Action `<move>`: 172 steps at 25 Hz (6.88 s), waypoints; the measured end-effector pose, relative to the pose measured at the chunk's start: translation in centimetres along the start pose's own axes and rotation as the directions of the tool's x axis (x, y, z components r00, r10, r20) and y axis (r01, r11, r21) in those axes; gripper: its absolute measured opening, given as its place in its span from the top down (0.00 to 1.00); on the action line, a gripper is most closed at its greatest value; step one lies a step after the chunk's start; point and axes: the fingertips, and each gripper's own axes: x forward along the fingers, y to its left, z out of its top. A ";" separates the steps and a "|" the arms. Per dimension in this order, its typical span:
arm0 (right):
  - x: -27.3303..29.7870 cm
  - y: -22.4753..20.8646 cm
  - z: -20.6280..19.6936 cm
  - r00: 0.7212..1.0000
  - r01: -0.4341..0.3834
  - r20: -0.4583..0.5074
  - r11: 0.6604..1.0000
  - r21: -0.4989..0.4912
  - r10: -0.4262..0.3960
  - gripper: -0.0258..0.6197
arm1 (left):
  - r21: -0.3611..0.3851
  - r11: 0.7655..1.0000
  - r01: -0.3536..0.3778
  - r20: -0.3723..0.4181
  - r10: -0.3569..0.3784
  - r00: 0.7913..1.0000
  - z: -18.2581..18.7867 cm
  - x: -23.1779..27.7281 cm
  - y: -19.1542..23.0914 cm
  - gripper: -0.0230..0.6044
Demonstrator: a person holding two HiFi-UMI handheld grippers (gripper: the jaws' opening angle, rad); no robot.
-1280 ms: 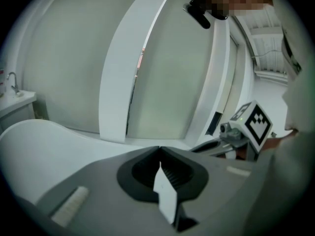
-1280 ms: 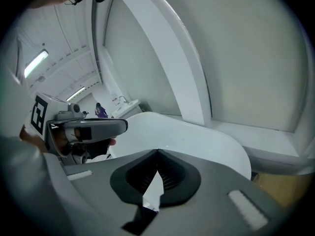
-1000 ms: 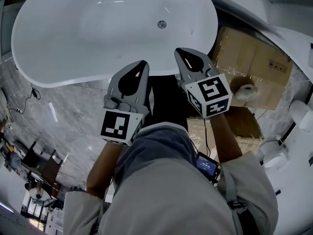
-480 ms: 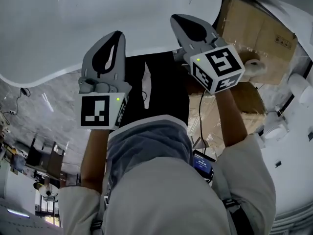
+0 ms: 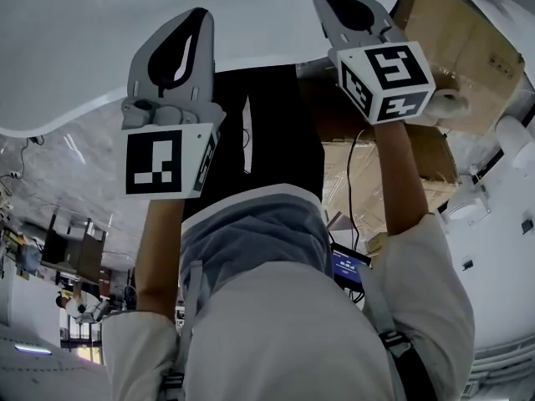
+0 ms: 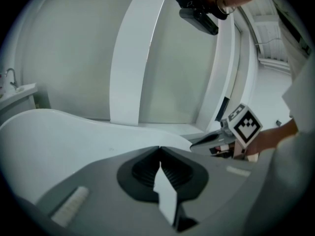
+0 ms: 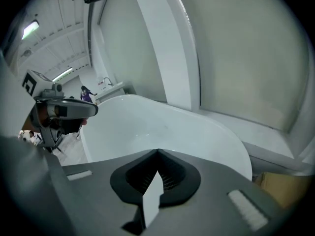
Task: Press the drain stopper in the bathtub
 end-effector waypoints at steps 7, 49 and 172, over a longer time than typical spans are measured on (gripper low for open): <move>3.9 -1.4 -2.2 1.000 -0.011 -0.024 0.999 -0.047 0.010 0.97 | -0.039 0.999 -0.023 -0.006 0.023 1.000 -1.8 3.1 0.7 0.96; 30.5 -8.4 -19.2 0.978 0.038 -0.191 0.978 -0.204 -0.078 0.97 | -0.219 0.975 -0.026 -0.113 0.001 0.994 -16.1 14.7 8.9 0.96; 46.1 -17.1 -33.1 0.922 0.170 -0.372 0.974 0.148 -0.104 0.97 | -0.307 0.952 0.001 -0.220 -0.072 0.973 -25.0 21.7 6.5 0.96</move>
